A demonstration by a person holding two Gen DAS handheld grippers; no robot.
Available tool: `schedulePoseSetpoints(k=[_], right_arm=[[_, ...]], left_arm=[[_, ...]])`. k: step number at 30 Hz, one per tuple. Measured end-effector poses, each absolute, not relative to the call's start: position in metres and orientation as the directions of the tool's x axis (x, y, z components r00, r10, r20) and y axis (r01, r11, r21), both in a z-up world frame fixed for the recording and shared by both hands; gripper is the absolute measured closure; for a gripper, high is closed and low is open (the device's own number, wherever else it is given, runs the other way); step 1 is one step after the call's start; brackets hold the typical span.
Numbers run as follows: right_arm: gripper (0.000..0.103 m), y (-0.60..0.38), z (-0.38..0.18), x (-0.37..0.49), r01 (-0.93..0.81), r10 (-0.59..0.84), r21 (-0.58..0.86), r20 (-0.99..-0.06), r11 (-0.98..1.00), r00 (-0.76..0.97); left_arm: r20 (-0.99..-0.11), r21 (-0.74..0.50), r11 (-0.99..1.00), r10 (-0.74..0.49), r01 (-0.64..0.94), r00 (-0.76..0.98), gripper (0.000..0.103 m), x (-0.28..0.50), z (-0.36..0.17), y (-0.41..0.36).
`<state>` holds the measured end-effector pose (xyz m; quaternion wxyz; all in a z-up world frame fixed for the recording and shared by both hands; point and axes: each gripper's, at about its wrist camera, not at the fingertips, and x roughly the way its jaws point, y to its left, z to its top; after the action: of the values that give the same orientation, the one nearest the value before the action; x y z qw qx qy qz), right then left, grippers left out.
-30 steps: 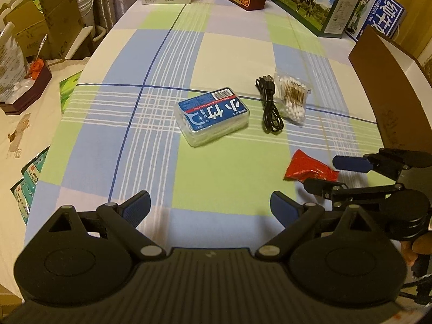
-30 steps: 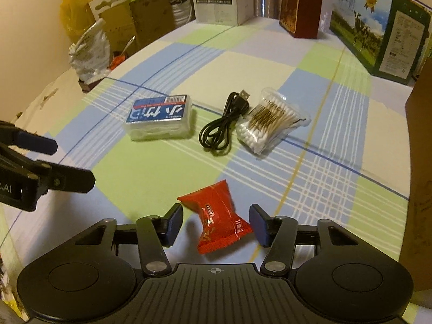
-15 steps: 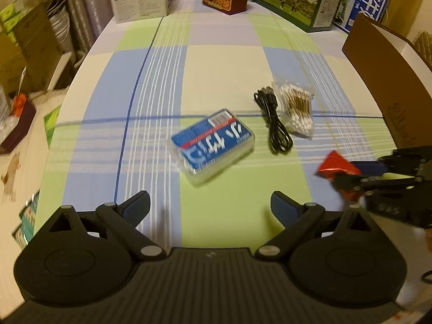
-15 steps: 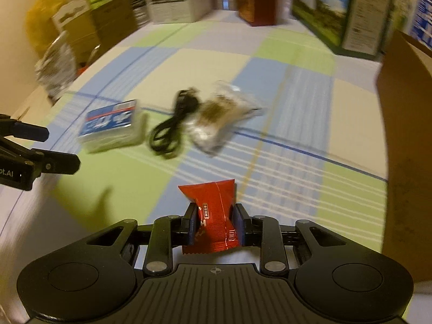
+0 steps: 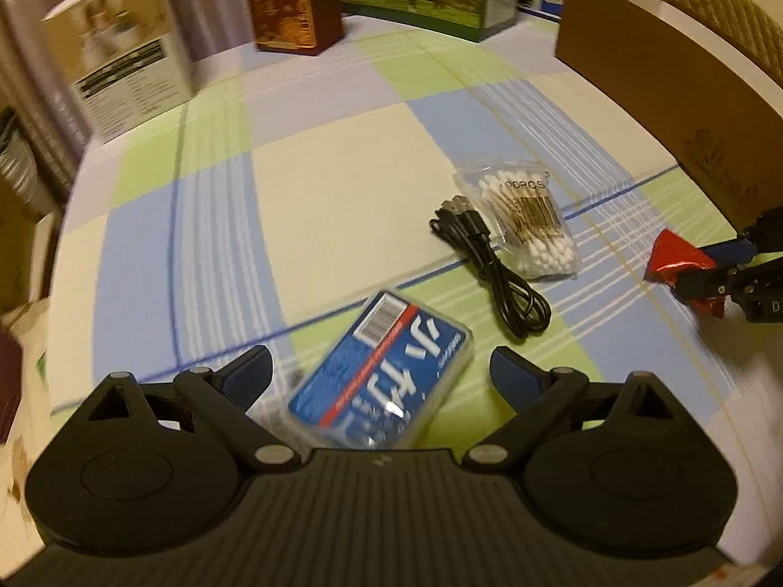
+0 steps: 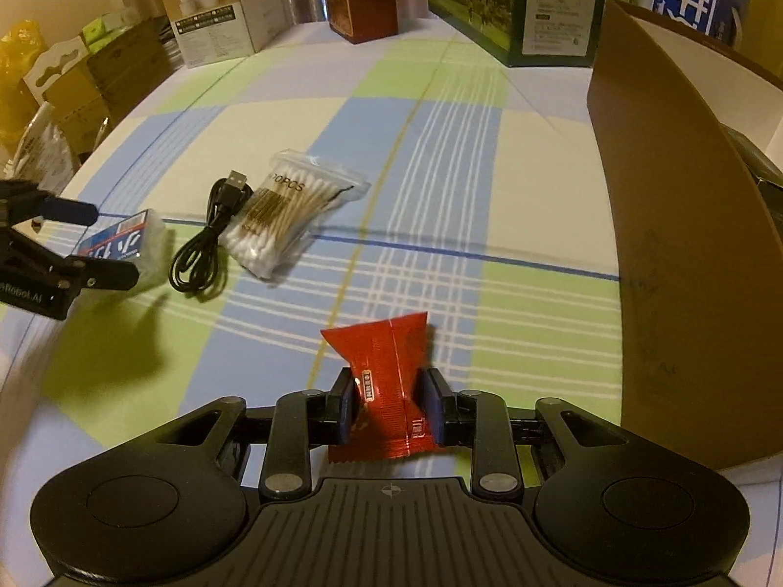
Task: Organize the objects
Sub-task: 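Grasp the blue toothpick case with the left tool while the right tool holds the red packet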
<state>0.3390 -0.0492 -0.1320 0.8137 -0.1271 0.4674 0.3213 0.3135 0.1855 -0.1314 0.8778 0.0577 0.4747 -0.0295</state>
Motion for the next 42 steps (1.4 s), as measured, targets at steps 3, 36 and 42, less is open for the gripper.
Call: schedulePoseSetpoints(k=[3,36,42], right_arm=[[0.077,-0.049,-0.132,0.338,-0.642,0.403,0.092,-0.842,0.761,0.358],[0.077,-0.128,-0.126,0.28,-0.64,0.406,0.11,-0.85,0.76,0.336],[0.077,-0.157,-0.122,0.273,-0.624,0.395,0.115,-0.857,0.773,0.331]], left_arm=[[-0.85,0.058,0.99,-0.021,0.132,0.526,0.016,0.323,-0.138,0.187],[-0.893,-0.111,0.985,-0.04,-0.134,0.447,0.042,0.238,-0.135,0.088],[-0.894,-0.079,0.995,-0.046,-0.055,0.446,0.042,0.229,-0.135,0.047]])
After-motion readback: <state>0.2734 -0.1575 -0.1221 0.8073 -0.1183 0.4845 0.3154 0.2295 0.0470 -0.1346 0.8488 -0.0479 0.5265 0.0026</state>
